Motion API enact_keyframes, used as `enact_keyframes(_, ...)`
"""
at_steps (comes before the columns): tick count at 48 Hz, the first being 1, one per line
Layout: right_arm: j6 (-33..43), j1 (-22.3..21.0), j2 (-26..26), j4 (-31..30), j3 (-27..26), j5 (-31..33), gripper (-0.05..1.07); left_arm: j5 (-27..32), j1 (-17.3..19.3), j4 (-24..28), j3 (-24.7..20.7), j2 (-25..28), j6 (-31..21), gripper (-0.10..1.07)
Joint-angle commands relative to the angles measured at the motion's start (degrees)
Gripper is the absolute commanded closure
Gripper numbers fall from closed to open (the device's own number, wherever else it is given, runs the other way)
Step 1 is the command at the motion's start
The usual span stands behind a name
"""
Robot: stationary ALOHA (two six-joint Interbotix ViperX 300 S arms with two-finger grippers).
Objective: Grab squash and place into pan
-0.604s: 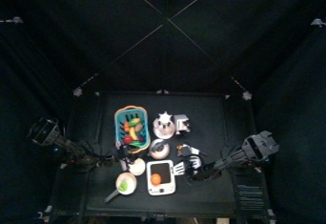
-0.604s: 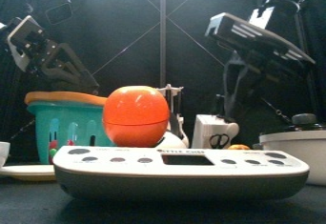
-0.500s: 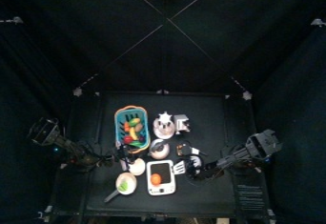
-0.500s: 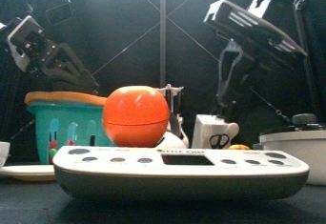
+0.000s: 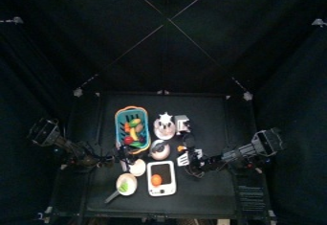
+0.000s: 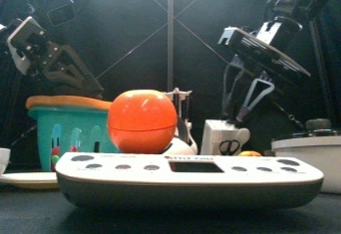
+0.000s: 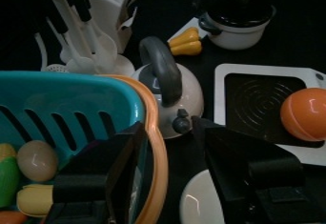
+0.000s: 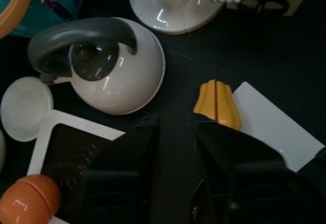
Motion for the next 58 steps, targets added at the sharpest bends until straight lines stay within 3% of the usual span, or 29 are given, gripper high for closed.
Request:
enact_keyframes(1, -0.09, -0.88, -1.67, 0.18, 0.26, -0.7, 0.14, 0.18, 0.18, -0.09, -0.44, -0.09, -0.09, 0.14)
enact_keyframes(14, -0.18, -4.31, 0.09, 1.23, 2.02, -2.11, 0.09, -0.79, -0.53, 0.62, -0.97, -2.2, -0.09, 0.14)
enact_keyframes(28, -0.26, -8.26, 3.43, 1.41, 2.46, -9.93, 0.09, -2.9, -0.62, 1.85, -1.93, -2.37, -0.09, 0.14)
enact_keyframes(41, -0.35, -8.53, 2.81, 4.75, 5.1, -10.02, 0.09, -2.81, -0.53, 1.76, -1.58, -2.29, -0.18, 0.14)
enact_keyframes(58, -0.35, -8.96, 5.19, 5.45, 4.75, -13.1, 0.09, -2.9, -0.53, 1.67, -1.49, -1.93, -0.09, 0.14)
